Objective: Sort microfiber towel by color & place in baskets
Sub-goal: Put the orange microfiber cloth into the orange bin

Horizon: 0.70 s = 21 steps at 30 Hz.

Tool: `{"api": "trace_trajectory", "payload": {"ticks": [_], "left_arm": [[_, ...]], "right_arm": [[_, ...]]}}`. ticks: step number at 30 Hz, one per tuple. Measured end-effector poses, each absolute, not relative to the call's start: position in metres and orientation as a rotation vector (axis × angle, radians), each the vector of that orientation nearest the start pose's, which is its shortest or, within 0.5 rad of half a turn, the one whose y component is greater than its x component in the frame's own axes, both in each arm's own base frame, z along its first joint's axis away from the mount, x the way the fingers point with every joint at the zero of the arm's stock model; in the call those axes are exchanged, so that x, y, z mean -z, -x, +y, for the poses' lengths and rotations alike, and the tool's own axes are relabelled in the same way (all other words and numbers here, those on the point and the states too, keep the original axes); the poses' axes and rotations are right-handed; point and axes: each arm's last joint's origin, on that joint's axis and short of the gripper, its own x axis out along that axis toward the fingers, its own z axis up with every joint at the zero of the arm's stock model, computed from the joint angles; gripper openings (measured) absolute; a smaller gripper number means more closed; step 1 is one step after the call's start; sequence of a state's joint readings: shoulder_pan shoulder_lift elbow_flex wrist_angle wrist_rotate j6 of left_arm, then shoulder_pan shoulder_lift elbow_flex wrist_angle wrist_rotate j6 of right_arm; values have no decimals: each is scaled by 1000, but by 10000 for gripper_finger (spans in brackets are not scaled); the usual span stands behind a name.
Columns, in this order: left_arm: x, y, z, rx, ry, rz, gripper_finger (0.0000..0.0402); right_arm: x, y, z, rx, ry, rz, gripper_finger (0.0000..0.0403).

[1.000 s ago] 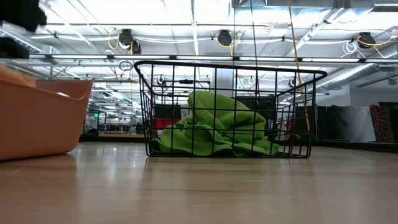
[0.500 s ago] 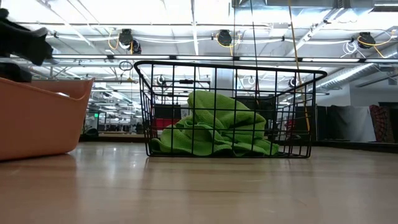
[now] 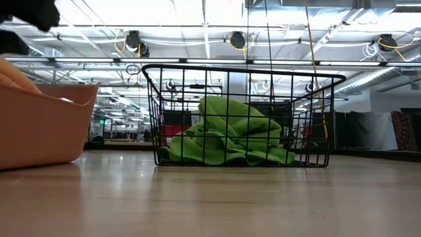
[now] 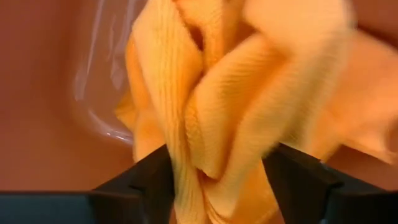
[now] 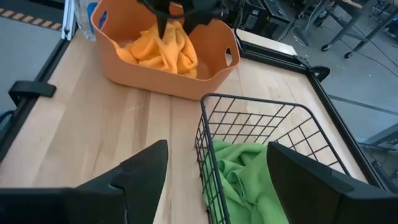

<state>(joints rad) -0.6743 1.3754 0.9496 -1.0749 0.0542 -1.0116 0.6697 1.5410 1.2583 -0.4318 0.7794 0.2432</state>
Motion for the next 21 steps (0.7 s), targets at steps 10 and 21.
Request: {"api": "trace_trajectory", "payload": {"ticks": [10, 21], "left_arm": [[-245, -178, -145, -136, 276, 1510, 182], [-266, -182, -145, -126, 173, 1433, 20]], "right_arm": [[-298, -271, 189, 166, 260, 527, 265], [-298, -271, 189, 158, 293, 532, 265]]}}
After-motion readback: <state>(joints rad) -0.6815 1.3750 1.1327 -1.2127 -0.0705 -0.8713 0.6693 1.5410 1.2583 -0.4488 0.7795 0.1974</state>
